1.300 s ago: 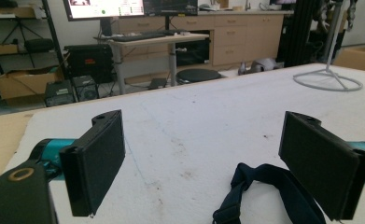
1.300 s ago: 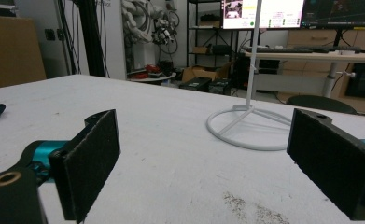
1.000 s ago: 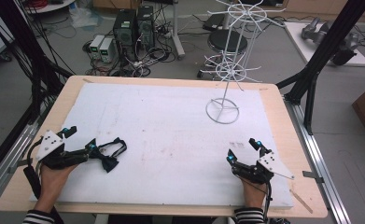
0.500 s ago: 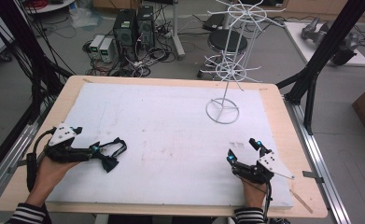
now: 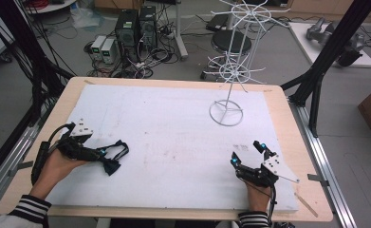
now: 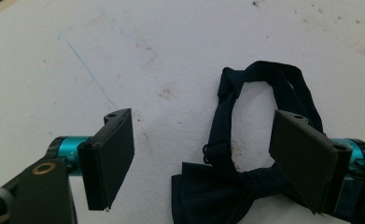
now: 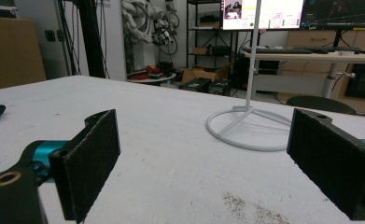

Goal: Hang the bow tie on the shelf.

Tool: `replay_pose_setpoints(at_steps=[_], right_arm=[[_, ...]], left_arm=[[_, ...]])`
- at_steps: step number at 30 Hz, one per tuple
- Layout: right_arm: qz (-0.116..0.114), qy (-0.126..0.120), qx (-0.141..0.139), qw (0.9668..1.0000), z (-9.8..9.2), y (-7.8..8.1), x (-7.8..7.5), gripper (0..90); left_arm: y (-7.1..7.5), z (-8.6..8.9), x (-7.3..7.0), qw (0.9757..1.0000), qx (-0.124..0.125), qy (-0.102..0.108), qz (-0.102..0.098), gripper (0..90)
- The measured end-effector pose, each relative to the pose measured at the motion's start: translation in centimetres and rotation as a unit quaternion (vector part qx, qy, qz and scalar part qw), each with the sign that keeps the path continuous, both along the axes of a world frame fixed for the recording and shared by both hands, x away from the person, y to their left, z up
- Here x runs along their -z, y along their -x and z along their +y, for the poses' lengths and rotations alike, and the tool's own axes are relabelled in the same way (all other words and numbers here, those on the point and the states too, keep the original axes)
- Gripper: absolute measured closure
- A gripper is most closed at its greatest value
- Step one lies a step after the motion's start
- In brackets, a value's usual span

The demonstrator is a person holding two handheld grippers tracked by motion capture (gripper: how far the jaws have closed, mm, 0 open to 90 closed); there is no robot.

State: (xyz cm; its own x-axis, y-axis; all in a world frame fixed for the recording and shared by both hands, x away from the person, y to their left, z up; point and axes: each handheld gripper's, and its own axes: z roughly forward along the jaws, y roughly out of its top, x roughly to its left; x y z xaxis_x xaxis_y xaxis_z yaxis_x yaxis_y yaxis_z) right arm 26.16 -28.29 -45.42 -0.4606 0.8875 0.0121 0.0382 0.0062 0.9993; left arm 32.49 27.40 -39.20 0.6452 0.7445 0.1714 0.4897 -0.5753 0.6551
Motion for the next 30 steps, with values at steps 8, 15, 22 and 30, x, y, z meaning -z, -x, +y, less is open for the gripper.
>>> replay_pose_setpoints(at_steps=[8, 15, 22, 30], right_arm=[[-0.001, 0.0, 0.0, 1.0, 0.0, 0.0, 0.0, 8.7], [0.0, 0.0, 0.0, 1.0, 0.0, 0.0, 0.0, 8.7], [0.0, 0.0, 0.0, 1.0, 0.0, 0.0, 0.0, 8.6], [0.001, -0.001, 0.001, 1.0, 0.0, 0.1, 0.0, 8.7]], left_arm=[[-0.4, -0.9, 0.1, 0.998, 0.011, -0.046, 0.042, 28.9], [-0.9, -1.5, 0.4, 0.9959, 0.011, -0.06, 0.067, 36.0], [-1.6, -1.8, 0.7, 0.993, -0.006, -0.067, 0.098, 46.9], [-2.2, -2.0, 1.5, 0.9896, -0.012, -0.08, 0.119, 56.8]])
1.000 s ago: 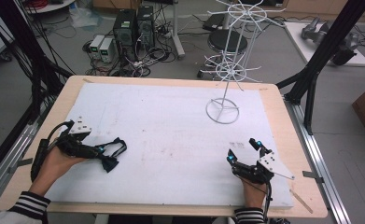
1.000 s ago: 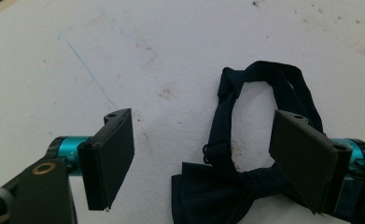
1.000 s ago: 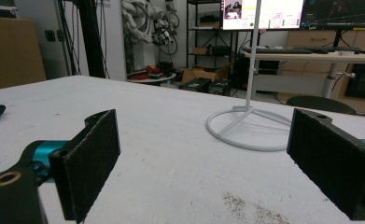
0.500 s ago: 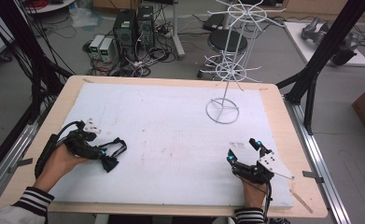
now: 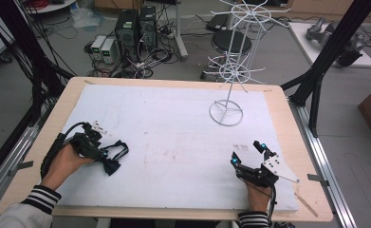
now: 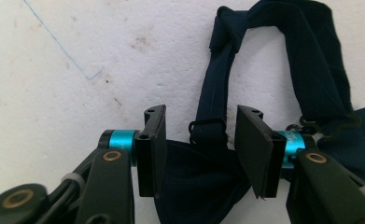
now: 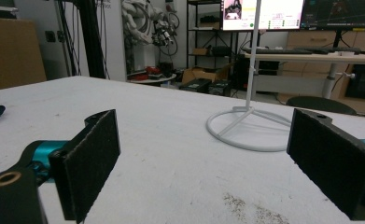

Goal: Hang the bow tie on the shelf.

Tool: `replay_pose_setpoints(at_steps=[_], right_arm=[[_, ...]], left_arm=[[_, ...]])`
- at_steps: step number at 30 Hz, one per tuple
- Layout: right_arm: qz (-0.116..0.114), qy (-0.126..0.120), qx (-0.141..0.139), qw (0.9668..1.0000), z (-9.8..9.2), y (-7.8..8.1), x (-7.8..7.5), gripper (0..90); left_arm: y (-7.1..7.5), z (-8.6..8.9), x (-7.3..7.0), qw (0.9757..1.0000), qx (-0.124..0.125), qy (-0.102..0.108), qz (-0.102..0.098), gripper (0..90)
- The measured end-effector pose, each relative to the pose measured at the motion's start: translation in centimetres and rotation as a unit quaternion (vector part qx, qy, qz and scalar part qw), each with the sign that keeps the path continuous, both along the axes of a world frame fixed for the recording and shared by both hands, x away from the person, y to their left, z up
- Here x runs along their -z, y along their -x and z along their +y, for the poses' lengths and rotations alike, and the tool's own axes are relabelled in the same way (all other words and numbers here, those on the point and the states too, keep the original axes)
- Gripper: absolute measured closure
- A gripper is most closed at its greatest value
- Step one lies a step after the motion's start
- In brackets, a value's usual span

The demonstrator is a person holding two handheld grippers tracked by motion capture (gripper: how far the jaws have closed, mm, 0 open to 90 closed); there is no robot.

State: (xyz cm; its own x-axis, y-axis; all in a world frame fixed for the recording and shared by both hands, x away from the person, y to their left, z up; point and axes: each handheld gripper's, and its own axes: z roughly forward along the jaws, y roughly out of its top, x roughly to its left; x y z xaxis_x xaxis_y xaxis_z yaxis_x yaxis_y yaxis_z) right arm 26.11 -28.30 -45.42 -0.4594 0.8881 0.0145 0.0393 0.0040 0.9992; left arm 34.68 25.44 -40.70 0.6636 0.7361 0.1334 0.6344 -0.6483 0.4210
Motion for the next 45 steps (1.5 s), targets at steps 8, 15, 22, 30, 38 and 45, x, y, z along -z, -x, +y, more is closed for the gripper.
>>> replay_pose_setpoints(at_steps=[8, 15, 22, 30, 38, 45], right_arm=[[0.0, 0.0, 0.0, 1.0, 0.0, 0.0, 0.0, 8.6], [-0.001, -0.001, 0.0, 1.0, 0.0, 0.0, 0.0, 8.7], [0.0, -0.002, 0.0, 1.0, 0.0, 0.0, 0.0, 8.7], [-0.001, -0.002, 0.0, 1.0, 0.0, 0.0, 0.0, 8.6], [0.0, -0.002, 0.0, 1.0, 0.0, 0.0, 0.0, 8.6], [-0.001, -0.002, -0.001, 1.0, 0.0, 0.0, 0.0, 8.7]], left_arm=[[0.1, -0.4, 0.0, 1.0, 0.002, -0.005, 0.004, 76.9], [0.4, -0.4, -0.5, 0.9997, 0.01, 0.018, -0.012, 83.2], [0.7, -0.6, -1.1, 0.9979, 0.032, 0.041, -0.037, 83.5], [1.0, -0.7, -2.0, 0.9931, 0.042, 0.089, -0.064, 83.8], [1.4, -1.2, -3.2, 0.9835, 0.059, 0.14, -0.099, 83.9], [1.6, -1.8, -3.9, 0.9751, 0.069, 0.179, -0.112, 84.0]])
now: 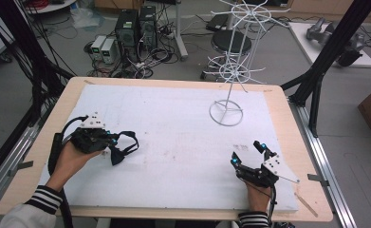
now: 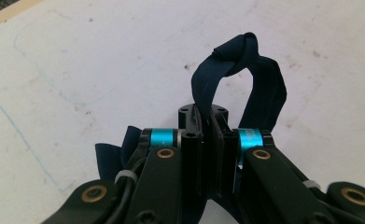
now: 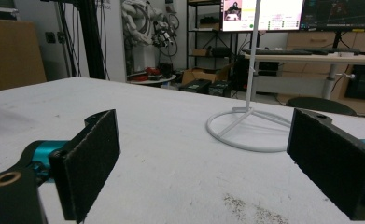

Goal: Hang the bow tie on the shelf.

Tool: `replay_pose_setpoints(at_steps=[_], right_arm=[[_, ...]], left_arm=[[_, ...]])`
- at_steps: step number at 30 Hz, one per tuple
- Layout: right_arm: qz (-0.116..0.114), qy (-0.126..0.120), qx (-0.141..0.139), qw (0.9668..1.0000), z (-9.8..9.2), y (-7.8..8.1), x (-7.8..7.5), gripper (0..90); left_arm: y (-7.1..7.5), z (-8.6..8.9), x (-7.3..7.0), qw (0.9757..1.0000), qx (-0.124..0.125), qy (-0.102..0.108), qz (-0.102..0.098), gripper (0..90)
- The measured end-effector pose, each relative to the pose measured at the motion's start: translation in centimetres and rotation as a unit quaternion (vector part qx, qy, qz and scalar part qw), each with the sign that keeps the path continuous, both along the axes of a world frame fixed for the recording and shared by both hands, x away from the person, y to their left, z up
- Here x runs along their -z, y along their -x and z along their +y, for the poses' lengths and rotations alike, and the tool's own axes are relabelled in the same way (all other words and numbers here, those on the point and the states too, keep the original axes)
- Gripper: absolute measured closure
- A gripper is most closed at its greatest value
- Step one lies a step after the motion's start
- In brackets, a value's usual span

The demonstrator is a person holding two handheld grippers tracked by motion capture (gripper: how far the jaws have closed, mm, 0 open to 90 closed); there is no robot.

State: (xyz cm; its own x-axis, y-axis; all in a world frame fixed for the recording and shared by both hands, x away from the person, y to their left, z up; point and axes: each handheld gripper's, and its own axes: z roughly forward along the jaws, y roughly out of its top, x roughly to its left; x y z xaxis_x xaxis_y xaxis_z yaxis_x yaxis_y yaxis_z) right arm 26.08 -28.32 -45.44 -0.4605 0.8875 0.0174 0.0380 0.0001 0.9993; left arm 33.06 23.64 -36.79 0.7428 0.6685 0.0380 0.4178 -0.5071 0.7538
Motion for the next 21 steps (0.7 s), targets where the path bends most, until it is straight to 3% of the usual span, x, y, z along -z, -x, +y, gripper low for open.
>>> replay_pose_setpoints(at_steps=[10, 14, 21], right_arm=[[0.001, 0.0, 0.0, 1.0, 0.0, 0.0, 0.0, 8.7], [0.0, 0.0, 0.0, 1.0, 0.0, 0.0, 0.0, 8.7], [0.0, 0.0, 0.0, 1.0, 0.0, 0.0, 0.0, 8.7]], left_arm=[[1.5, -2.0, -2.4, 0.9992, 0.019, 0.023, -0.029, 84.1], [2.2, -3.2, -3.8, 0.9979, 0.034, 0.033, -0.044, 84.1], [2.6, -5.3, -5.2, 0.9954, 0.054, 0.058, -0.054, 84.2]])
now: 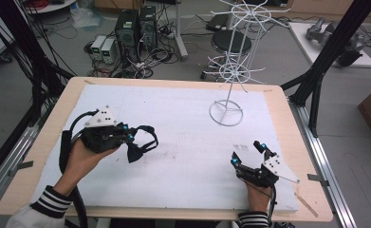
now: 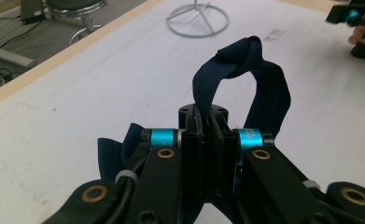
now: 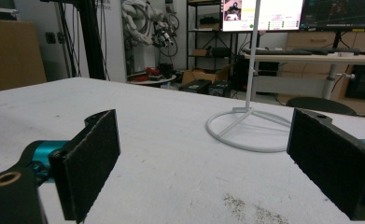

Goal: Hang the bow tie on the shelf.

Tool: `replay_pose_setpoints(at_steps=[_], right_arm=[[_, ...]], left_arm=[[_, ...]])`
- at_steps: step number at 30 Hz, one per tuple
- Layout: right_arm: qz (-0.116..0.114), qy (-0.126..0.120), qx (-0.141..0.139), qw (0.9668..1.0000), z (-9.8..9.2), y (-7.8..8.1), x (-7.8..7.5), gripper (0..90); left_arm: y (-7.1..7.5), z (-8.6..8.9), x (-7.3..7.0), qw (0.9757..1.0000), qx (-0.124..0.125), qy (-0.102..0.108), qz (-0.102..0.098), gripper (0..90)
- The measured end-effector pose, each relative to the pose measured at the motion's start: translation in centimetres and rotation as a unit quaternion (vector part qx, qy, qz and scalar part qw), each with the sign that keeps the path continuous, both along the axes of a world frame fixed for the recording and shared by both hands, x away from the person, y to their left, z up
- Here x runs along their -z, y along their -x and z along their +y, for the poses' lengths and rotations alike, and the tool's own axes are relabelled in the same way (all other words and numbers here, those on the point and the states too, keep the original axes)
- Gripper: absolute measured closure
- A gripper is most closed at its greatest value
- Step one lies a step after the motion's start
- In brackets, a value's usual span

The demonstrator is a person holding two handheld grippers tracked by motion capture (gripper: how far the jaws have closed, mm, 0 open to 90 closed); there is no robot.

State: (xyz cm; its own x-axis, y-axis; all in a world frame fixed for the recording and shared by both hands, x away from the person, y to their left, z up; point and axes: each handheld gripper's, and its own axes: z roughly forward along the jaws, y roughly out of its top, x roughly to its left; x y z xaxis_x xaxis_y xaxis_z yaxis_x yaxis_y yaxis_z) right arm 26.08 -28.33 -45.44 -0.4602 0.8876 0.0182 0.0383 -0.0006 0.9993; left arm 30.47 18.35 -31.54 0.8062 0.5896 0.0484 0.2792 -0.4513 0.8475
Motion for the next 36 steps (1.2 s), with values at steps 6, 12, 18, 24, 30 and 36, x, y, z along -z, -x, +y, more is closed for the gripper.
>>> replay_pose_setpoints(at_steps=[6, 12, 18, 24, 30, 36], right_arm=[[0.0, 0.0, 0.0, 1.0, 0.0, 0.0, 0.0, 8.6], [0.0, 0.0, -0.001, 1.0, 0.0, 0.0, 0.0, 8.6], [0.0, -0.002, -0.001, 1.0, 0.0, 0.0, 0.0, 8.6], [0.0, -0.001, -0.001, 1.0, 0.0, 0.0, 0.0, 8.7], [0.0, -0.002, -0.001, 1.0, 0.0, 0.0, 0.0, 8.7], [0.0, -0.003, 0.0, 1.0, 0.0, 0.0, 0.0, 8.7]], left_arm=[[-0.3, -2.0, -0.5, 0.9996, 0.015, 0.025, -0.006, 84.2], [-0.9, -3.6, -0.6, 0.9983, 0.023, 0.053, -0.014, 84.3], [-1.8, -4.5, -0.5, 0.9969, 0.026, 0.072, -0.018, 84.4], [-2.8, -5.4, -0.6, 0.9948, 0.038, 0.093, -0.019, 84.7], [-3.9, -6.7, -1.3, 0.9924, 0.058, 0.106, -0.024, 85.3], [-4.9, -8.2, -1.5, 0.9889, 0.071, 0.129, -0.022, 85.6]])
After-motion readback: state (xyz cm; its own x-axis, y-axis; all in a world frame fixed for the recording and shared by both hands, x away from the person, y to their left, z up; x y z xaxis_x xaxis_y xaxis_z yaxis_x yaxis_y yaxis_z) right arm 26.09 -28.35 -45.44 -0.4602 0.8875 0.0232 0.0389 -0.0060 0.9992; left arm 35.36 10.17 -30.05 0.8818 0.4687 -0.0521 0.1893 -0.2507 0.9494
